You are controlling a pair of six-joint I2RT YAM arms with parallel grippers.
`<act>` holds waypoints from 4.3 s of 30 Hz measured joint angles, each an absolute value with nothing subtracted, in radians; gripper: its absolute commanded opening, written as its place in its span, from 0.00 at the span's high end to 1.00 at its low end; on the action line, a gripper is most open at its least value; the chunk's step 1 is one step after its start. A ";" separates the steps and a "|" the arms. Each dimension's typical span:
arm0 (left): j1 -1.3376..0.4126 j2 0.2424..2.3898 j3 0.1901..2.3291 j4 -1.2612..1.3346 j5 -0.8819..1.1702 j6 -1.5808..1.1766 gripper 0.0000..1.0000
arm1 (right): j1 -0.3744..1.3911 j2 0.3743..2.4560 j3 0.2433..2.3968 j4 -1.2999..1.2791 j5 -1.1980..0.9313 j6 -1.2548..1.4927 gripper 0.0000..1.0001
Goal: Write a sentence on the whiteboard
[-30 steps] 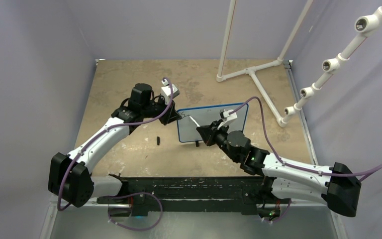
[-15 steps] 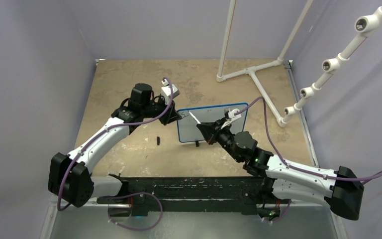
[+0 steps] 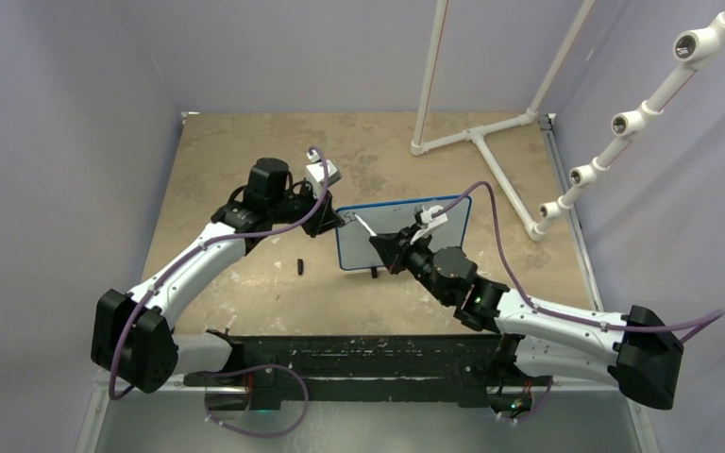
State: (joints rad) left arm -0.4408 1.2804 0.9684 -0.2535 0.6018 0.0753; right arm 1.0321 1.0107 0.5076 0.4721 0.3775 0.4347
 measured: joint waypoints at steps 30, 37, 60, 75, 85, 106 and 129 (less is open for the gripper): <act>-0.441 1.280 0.968 -0.253 0.602 0.076 1.00 | 1.032 1.029 0.495 0.418 0.374 0.480 1.00; -0.441 1.280 0.968 -0.253 0.602 0.075 1.00 | 1.032 1.026 0.485 0.408 0.374 0.487 1.00; -0.441 1.280 0.968 -0.253 0.602 0.075 1.00 | 1.032 0.917 0.459 0.392 0.381 0.478 1.00; -0.441 1.280 0.968 -0.253 0.602 0.075 1.00 | 1.032 0.979 0.459 0.430 0.381 0.470 1.00; -0.441 1.280 0.968 -0.253 0.601 0.075 1.00 | 1.032 0.996 0.459 0.433 0.403 0.475 1.00; -0.441 1.280 0.968 -0.253 0.601 0.075 1.00 | 1.033 0.965 0.459 0.393 0.437 0.496 1.00; -0.441 1.280 0.968 -0.254 0.600 0.075 1.00 | 1.034 0.992 0.459 0.442 0.425 0.466 1.00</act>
